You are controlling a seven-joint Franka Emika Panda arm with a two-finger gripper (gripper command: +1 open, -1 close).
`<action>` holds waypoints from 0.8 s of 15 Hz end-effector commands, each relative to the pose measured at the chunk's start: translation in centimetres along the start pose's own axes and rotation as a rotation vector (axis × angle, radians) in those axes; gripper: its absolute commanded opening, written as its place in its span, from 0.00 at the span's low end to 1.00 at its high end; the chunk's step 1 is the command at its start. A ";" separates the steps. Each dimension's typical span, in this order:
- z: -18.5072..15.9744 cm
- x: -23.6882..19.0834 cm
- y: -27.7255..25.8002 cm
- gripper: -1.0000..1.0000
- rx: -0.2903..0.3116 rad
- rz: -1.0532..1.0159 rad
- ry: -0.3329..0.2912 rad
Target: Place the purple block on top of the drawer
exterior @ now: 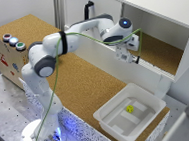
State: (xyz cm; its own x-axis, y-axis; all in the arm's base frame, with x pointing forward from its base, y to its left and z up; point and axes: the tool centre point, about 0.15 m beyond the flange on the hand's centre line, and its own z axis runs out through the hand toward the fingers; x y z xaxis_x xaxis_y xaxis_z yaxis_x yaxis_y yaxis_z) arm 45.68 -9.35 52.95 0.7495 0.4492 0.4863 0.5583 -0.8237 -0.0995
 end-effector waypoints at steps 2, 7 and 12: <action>6.4 0.1 -17.9 0.00 -0.044 -0.219 -0.111; 11.7 2.4 -28.4 0.00 0.169 -0.422 -0.207; 15.6 6.0 -38.4 0.00 0.264 -0.658 -0.187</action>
